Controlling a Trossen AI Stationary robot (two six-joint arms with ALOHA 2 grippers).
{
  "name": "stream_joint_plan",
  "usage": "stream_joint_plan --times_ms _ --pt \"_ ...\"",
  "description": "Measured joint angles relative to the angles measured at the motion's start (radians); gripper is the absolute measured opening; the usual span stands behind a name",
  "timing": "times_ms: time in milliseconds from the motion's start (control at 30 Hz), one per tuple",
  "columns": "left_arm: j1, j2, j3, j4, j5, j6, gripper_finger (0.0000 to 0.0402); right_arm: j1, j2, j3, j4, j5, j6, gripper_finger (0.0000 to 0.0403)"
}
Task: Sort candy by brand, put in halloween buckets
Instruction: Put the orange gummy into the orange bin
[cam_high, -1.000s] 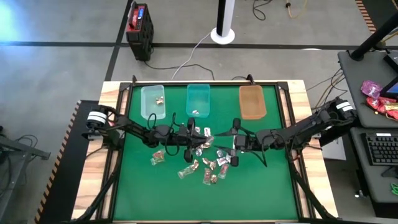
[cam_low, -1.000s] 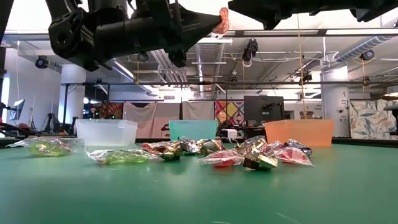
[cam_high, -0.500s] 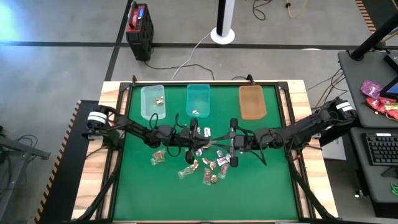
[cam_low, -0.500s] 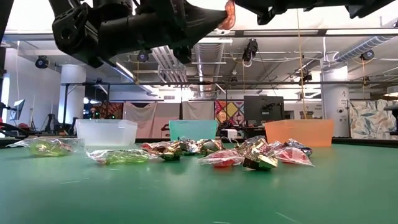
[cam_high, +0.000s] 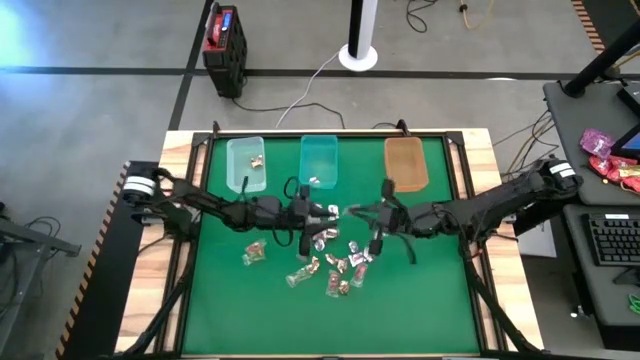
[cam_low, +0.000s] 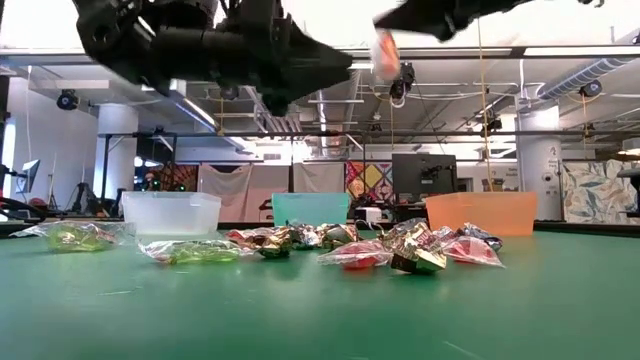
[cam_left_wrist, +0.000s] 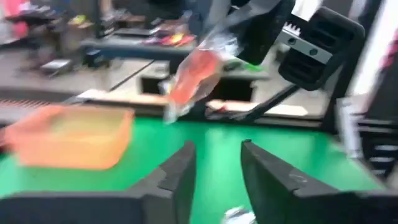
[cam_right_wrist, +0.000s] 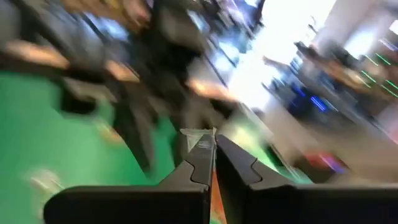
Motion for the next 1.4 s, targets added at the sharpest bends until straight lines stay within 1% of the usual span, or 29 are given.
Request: stream_joint_plan --times_ms 67,133,167,200,267,333,367,433,533,600,700,833,1000,1100,1267,1333,1400 --pt "0.007 -0.068 0.005 -0.156 -0.050 0.007 0.0137 -0.024 -0.006 0.053 -0.175 0.167 0.086 0.0008" --pt "0.009 -0.135 0.009 -0.297 -0.082 0.016 0.0149 -0.074 -0.008 0.099 -0.374 0.337 0.232 0.0008" --pt "0.009 -0.172 0.009 -0.359 -0.095 0.017 0.0153 -0.107 -0.008 0.119 -0.477 0.390 0.331 0.0008" --pt "0.009 -0.200 0.010 -0.405 -0.107 0.018 0.0156 -0.149 -0.005 0.134 -0.576 0.414 0.435 0.0008" --pt "0.008 -0.257 0.014 -0.483 -0.110 0.015 0.0157 -0.247 0.002 0.158 -0.772 0.403 0.642 0.0008" --pt "0.007 -0.299 0.014 -0.533 -0.110 -0.003 0.0157 -0.355 0.015 0.162 -0.915 0.374 0.784 0.0008" --pt "0.005 -0.319 0.014 -0.560 -0.111 -0.011 0.0156 -0.410 0.020 0.158 -0.950 0.358 0.828 0.0009" --pt "0.003 -0.345 0.014 -0.586 -0.111 -0.028 0.0154 -0.505 0.026 0.138 -0.954 0.297 0.852 0.0009" --pt "0.001 -0.370 0.014 -0.632 -0.112 -0.040 0.0151 -0.614 0.032 0.108 -0.890 0.171 0.810 0.0009" --pt "0.001 -0.380 0.014 -0.665 -0.112 -0.043 0.0150 -0.662 0.034 0.097 -0.863 0.112 0.789 0.0009" --pt "0.001 -0.381 0.013 -0.701 -0.112 -0.050 0.0150 -0.696 0.034 0.097 -0.853 0.075 0.786 0.0012" --pt "0.001 -0.374 0.013 -0.734 -0.112 -0.053 0.0150 -0.700 0.034 0.097 -0.847 0.071 0.780 0.0034" --pt "0.001 -0.363 0.013 -0.762 -0.112 -0.052 0.0150 -0.699 0.034 0.097 -0.845 0.064 0.780 0.0081" --pt "0.001 -0.356 0.014 -0.784 -0.110 -0.050 0.0150 -0.677 0.026 0.097 -0.841 0.046 0.772 0.0107" --pt "-0.002 -0.342 0.013 -0.902 -0.102 -0.036 0.0150 -0.584 0.019 0.097 -0.804 -0.016 0.718 0.0137" --pt "-0.005 -0.319 0.013 -0.912 -0.102 -0.011 0.0150 -0.533 0.018 0.097 -0.790 -0.023 0.703 0.0145" --pt "-0.008 -0.288 0.013 -0.918 -0.080 0.019 0.0150 -0.485 0.018 0.097 -0.767 -0.024 0.695 0.0152"
